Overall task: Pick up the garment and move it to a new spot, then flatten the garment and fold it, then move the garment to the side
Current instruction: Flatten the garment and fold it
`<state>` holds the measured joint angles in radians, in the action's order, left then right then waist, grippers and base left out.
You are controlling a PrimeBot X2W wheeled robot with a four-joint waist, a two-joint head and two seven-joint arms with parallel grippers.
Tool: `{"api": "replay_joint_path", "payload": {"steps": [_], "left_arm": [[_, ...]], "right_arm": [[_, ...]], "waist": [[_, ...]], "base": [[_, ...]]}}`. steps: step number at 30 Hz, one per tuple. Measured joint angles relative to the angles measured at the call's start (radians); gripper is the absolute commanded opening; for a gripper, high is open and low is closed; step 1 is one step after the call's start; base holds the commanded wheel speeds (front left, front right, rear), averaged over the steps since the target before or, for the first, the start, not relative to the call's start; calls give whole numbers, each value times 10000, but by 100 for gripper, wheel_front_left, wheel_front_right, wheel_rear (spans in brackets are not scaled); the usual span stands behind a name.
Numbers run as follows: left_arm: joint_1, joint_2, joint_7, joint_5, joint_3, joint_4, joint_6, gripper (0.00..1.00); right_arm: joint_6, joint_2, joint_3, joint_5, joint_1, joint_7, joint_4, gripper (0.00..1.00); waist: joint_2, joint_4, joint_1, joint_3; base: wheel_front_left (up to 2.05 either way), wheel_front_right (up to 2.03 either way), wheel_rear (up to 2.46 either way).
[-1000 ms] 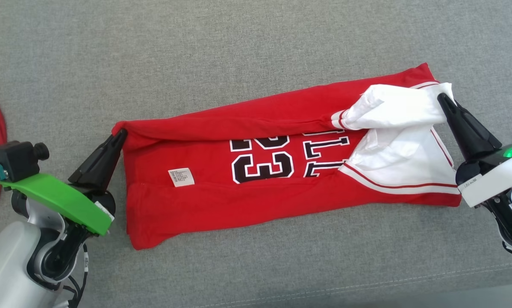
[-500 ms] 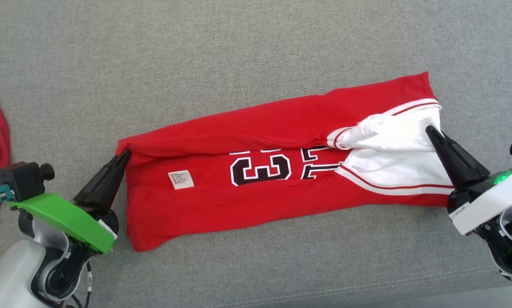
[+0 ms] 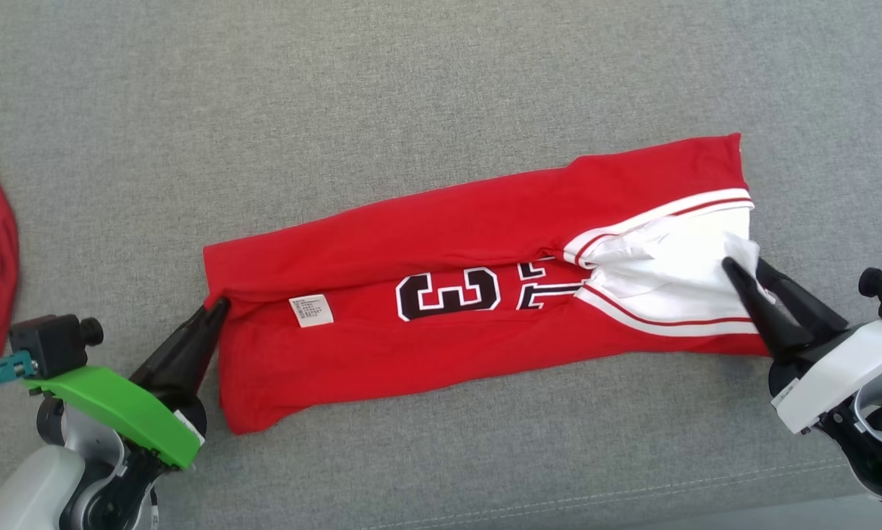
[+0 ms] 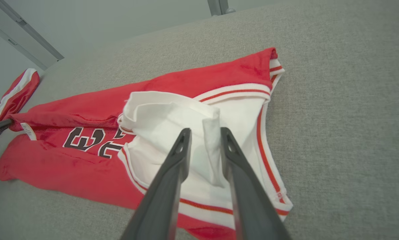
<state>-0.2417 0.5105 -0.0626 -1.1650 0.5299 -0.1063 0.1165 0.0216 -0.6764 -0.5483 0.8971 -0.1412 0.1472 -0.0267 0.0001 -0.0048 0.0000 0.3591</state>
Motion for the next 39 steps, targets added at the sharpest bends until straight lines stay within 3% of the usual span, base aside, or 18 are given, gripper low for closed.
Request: {"api": "replay_joint_path", "payload": {"steps": [13, 19, 24, 28, 32, 39], "left_arm": [[239, 167, -153, 35, -228, -130, -424, 100], [469, 575, -750, 731, -546, 148, -1012, 100], [470, 407, -1440, 1262, -744, 673, -1549, 100], [471, 196, -1820, 1569, -1149, 972, -2021, 100], [471, -293, -1860, 1919, -1158, 1298, -2067, 100], [476, -673, -1864, 2581, -1185, 1628, -2153, 100]], "right_arm": [[-146, -69, 245, 380, 335, -73, 67, 100], [-324, -186, 1183, 1133, 324, 21, 40, 100], [-525, -554, 1624, 1365, 306, 0, 261, 100], [-562, -385, 1647, 1733, 205, -263, 602, 100], [-598, -217, 1473, 1906, -94, -637, 1034, 100], [-757, -159, 1229, 1952, -339, -1189, 1891, 100]], "waist": [[0, -4, 0, -96], [0, 3, 0, -140], [0, 220, 0, -155], [0, 473, 0, -149], [0, 765, 1, -105], [0, 1364, 0, 44]], "base": [[0, 0, 0], [0, 0, 0], [0, 0, 0], [0, 0, 0], [0, 0, 0], [0, 0, 0]]}}
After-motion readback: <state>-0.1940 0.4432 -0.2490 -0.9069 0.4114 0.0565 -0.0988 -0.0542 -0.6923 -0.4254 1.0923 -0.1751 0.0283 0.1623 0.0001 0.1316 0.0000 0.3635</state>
